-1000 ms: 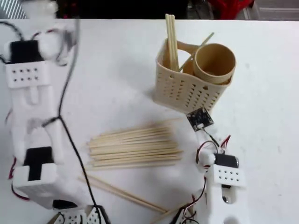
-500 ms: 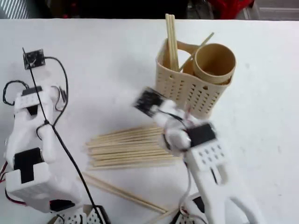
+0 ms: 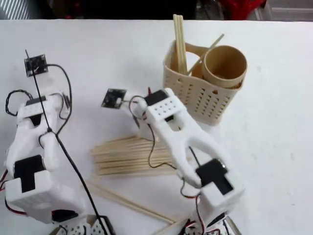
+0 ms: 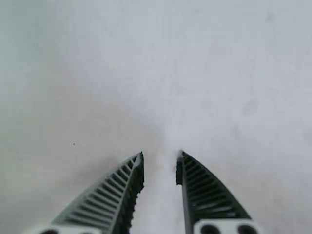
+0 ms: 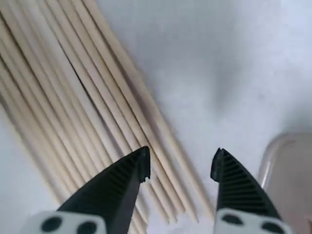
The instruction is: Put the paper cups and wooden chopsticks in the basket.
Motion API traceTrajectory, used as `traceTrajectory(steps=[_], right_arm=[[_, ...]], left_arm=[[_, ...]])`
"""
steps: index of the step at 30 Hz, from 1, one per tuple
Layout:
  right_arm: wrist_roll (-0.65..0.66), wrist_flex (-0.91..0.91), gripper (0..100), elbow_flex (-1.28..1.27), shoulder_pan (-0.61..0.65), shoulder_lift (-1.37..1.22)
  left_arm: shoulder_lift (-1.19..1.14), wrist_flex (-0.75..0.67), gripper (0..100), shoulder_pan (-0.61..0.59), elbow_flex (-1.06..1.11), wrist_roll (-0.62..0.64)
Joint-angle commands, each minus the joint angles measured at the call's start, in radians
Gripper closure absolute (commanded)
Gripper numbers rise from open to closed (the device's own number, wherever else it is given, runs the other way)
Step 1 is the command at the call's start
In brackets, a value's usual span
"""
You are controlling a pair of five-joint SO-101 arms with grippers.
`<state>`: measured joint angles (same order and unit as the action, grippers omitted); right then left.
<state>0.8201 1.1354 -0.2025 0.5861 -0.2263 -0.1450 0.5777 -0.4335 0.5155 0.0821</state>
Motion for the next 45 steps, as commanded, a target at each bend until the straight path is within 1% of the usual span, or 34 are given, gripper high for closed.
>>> traceTrajectory(steps=[1, 6, 11, 17, 19, 23, 25, 27, 35, 38, 41, 43, 45], right_arm=[[0.014, -0.119, 78.6, -0.015, -0.01, -0.024], [-0.014, -0.217, 78.6, -0.06, -0.021, -0.081], [-0.015, -0.226, 79.0, -0.054, -0.027, -0.114], [-0.015, -0.22, 93.9, -0.054, -0.019, -0.114], [-0.017, -0.219, 94.9, -0.054, -0.019, -0.114], [-0.1, -0.219, 95.1, -0.052, -0.025, -0.085], [-0.137, -0.219, 95.7, -0.06, -0.025, -0.025], [-0.186, -0.211, 98.2, -0.061, -0.025, 0.048], [-0.336, -0.041, 98.1, -0.054, -0.024, 0.381], [-0.37, -0.03, 98.1, -0.054, -0.024, 0.544], [-0.448, -0.107, 98.1, -0.034, -0.019, 0.711], [-0.543, -0.219, 98.1, -0.025, -0.028, 0.806], [-0.614, -0.341, 98.1, -0.028, -0.068, 0.875]], left_arm=[[0.044, -0.018, 86, -0.007, 0.0, -0.012], [0.044, -0.018, 86, -0.005, 0.0, -0.012], [0.044, -0.018, 86, -0.005, 0.002, -0.012], [0.044, -0.018, 86, -0.005, 0.002, -0.012], [0.044, -0.018, 86, -0.005, 0.002, -0.012], [0.044, -0.018, 86, -0.005, 0.002, -0.012], [0.042, -0.018, 86, -0.005, 0.002, -0.012], [0.042, -0.018, 86, -0.005, 0.002, -0.012], [0.042, -0.02, 87, -0.005, 0.002, -0.012], [0.042, -0.02, 87, -0.005, 0.002, -0.012], [0.042, -0.02, 87, -0.005, 0.002, -0.012], [0.042, -0.02, 87, -0.005, 0.002, -0.012], [0.042, -0.02, 87, -0.005, 0.002, -0.012]])
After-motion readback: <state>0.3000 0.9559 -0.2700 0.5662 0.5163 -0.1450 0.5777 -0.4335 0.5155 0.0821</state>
